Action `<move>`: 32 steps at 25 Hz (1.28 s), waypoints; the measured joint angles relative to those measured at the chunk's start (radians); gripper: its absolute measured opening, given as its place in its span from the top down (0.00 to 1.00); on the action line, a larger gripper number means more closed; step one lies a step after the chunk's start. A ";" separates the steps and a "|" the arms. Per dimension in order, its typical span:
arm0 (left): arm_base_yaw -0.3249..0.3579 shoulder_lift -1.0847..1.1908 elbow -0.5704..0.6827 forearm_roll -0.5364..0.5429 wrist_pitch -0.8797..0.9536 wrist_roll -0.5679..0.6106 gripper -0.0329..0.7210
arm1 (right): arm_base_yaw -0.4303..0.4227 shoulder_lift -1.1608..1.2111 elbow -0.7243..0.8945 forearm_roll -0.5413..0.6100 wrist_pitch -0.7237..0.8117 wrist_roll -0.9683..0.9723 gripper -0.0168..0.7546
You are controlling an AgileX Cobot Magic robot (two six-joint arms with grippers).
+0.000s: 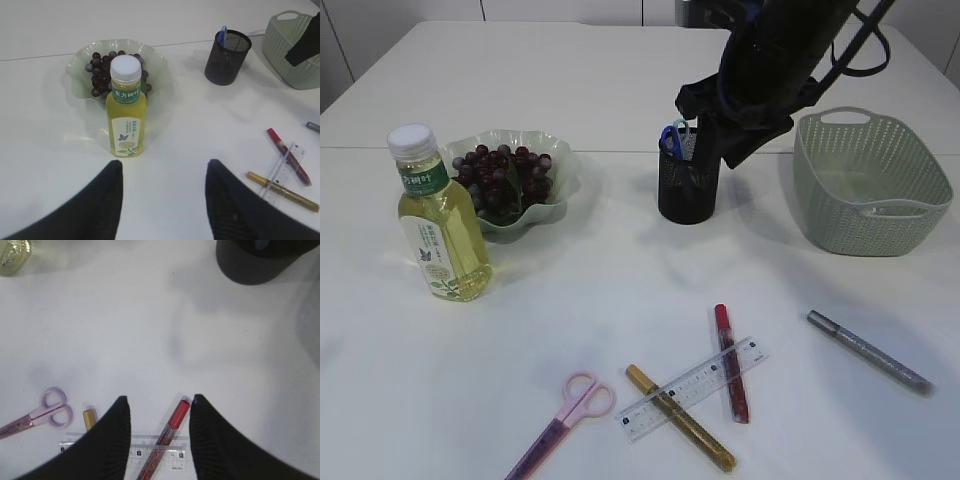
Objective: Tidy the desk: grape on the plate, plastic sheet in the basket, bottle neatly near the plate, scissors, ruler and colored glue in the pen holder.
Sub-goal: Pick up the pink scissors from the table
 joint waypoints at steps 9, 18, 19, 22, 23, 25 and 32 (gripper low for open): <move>0.000 0.000 0.000 -0.004 0.085 0.027 0.44 | 0.000 -0.022 0.035 -0.049 0.005 0.127 0.56; 0.000 0.000 0.000 -0.093 0.152 0.049 0.44 | 0.000 -0.273 0.363 -0.101 0.005 0.144 0.56; 0.000 0.000 0.000 -0.100 0.164 0.053 0.44 | 0.000 -0.307 0.403 -0.105 0.005 0.144 0.56; 0.000 0.007 0.000 -0.118 0.201 0.069 0.44 | 0.000 -0.428 0.541 -0.102 0.005 0.144 0.56; 0.000 0.020 0.000 -0.123 0.217 0.070 0.44 | 0.000 -0.479 0.597 -0.100 0.005 0.144 0.56; 0.000 0.056 -0.002 -0.139 0.249 0.079 0.44 | 0.000 -0.548 0.672 -0.097 0.005 0.144 0.56; -0.005 0.252 -0.095 -0.186 0.394 0.161 0.44 | 0.000 -0.718 0.810 -0.095 0.007 0.144 0.56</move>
